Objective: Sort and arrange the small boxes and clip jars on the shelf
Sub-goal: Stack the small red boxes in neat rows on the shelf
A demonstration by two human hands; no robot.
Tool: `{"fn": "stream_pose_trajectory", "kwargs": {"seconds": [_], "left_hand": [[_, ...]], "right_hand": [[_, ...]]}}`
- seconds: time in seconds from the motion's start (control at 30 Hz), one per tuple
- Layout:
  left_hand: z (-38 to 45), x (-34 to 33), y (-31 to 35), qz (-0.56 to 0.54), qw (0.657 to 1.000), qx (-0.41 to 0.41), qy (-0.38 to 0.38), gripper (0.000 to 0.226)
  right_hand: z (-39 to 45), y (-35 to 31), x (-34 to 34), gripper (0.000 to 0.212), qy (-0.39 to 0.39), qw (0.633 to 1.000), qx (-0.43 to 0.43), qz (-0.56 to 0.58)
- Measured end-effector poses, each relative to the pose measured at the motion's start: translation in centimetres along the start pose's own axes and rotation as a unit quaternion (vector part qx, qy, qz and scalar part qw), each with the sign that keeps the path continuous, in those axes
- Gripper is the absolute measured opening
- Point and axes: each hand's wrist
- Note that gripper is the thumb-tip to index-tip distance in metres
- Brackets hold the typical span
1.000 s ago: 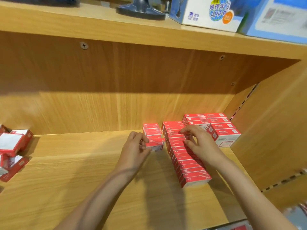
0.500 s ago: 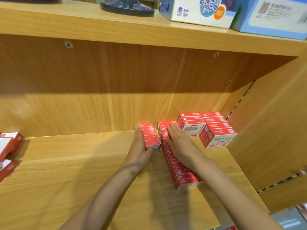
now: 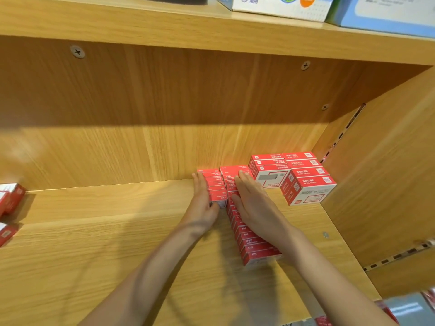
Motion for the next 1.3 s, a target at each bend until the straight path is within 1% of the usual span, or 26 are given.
{"fn": "stream_pose_trajectory", "kwargs": {"seconds": [0.1,0.2,0.33,0.43,0.5,0.6,0.7,0.73,0.8,0.83,0.87,0.93,1.0,1.1,1.3], "left_hand": [[-0.3,-0.1,0.0,-0.018,1.0,-0.004,-0.003,0.086],[-0.2,0.1,-0.4,-0.017,1.0,0.002,0.006,0.091],[-0.1,0.3,-0.4,-0.026,1.0,0.014,0.008,0.093],[-0.7,-0.3,0.7,-0.005,1.0,0.003,0.008,0.086],[-0.6,-0.7,0.8,-0.005,1.0,-0.022,0.017,0.081],[-0.7,-0.5,1.1,-0.004,1.0,-0.022,-0.001,0.088],[-1.2,0.3,0.6,0.0,1.0,-0.017,0.007,0.102],[-1.4,0.3,0.2,0.0,1.0,-0.025,0.007,0.103],[-1.8,0.2,-0.2,-0.009,1.0,-0.029,0.007,0.096],[-2.0,0.2,-0.2,-0.008,1.0,-0.025,0.009,0.092],[-2.1,0.2,0.0,-0.002,1.0,-0.027,0.012,0.089],[-2.3,0.3,0.4,0.018,0.999,-0.042,0.018,0.083],[-2.1,0.4,0.5,0.033,0.998,-0.051,0.018,0.078],[-1.8,0.4,0.5,0.061,0.997,-0.035,0.023,0.07],[-2.0,0.2,1.2,0.082,0.996,-0.014,0.045,0.066]], "right_hand": [[0.0,0.0,0.1,0.05,-0.014,1.0,-0.008,0.012],[0.0,0.0,0.9,0.049,-0.023,0.998,-0.008,0.052],[-1.4,0.6,2.4,0.048,-0.004,0.998,-0.004,0.066],[-3.2,1.0,3.0,0.048,-0.009,0.997,-0.008,0.078],[-4.1,1.1,3.2,0.05,-0.008,0.995,-0.015,0.097],[-4.9,1.0,3.3,0.068,-0.025,0.993,-0.017,0.118],[-5.8,1.1,3.3,0.088,-0.06,0.99,-0.009,0.131],[-6.1,1.1,3.3,0.096,-0.073,0.988,-0.003,0.137],[-7.0,1.1,3.1,0.11,-0.102,0.985,0.006,0.137],[-7.4,1.1,2.9,0.113,-0.111,0.985,0.01,0.131],[-7.8,1.0,2.6,0.113,-0.113,0.986,0.016,0.124],[-8.3,0.8,2.0,0.112,-0.094,0.988,0.025,0.122],[-8.5,0.6,1.4,0.111,-0.078,0.988,0.009,0.132],[-8.5,0.4,1.1,0.11,-0.093,0.985,-0.024,0.143],[-8.4,0.0,1.5,0.106,-0.123,0.983,-0.035,0.128]]}}
Point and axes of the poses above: each hand's wrist, its own z-axis towards the middle knuckle, its own x-axis out of the back of the hand, y = z × x, and after that the axes turned 9 degrees about x, right-handed
